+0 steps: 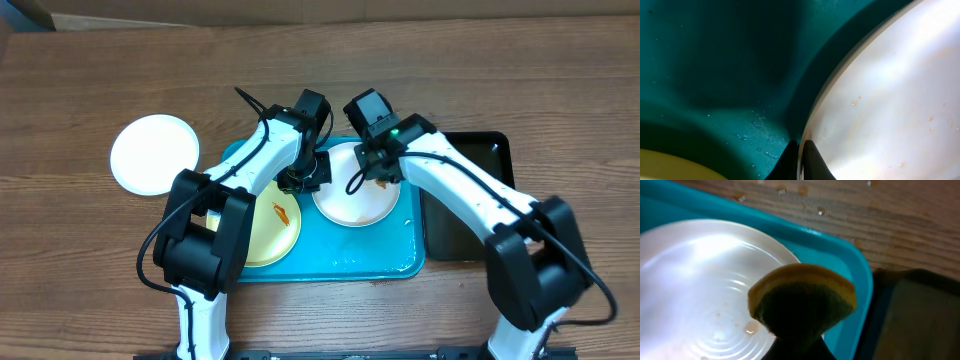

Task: Clean dirty plates on tray and stack at the side
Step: 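Scrub the held white plate with the sponge in the right gripper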

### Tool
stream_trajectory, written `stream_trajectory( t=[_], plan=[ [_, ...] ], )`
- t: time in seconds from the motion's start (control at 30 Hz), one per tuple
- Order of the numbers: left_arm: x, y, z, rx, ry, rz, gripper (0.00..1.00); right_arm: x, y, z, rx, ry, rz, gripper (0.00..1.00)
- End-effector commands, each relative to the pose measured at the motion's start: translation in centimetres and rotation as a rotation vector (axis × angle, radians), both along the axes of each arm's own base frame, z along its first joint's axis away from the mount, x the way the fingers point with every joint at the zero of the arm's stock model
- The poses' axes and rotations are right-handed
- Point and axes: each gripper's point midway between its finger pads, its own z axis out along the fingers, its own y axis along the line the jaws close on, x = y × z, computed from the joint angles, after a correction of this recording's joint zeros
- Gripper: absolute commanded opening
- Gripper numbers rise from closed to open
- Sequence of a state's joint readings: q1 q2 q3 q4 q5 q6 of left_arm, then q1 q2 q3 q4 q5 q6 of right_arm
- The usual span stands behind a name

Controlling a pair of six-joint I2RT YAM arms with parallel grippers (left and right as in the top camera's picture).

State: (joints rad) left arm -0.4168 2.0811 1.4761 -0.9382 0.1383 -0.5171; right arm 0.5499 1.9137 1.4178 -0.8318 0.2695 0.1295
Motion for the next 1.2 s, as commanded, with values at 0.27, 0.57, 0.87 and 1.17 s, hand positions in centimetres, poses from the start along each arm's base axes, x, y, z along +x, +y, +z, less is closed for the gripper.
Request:
stream_trajectory(
  t=[0.27, 0.57, 0.87, 1.17],
  plan=[
    [0.4, 0.9, 0.6, 0.032, -0.030, -0.007, 0.04, 0.2, -0.4, -5.7, -0.074, 0.074, -0.001, 0.04],
    [0.4, 0.9, 0.6, 0.032, -0.031, -0.014, 0.04, -1.0, -0.3, -7.2, -0.067, 0.148, 0.009, 0.04],
    [0.4, 0.9, 0.6, 0.032, -0.031, -0.014, 0.04, -3.4, 2.1, -7.8, 0.068, 0.276, 0.091, 0.04],
    [0.4, 0.9, 0.6, 0.031, -0.031, -0.014, 0.04, -4.8, 5.0, -7.5, 0.232, 0.353, 0.133, 0.04]
  ],
)
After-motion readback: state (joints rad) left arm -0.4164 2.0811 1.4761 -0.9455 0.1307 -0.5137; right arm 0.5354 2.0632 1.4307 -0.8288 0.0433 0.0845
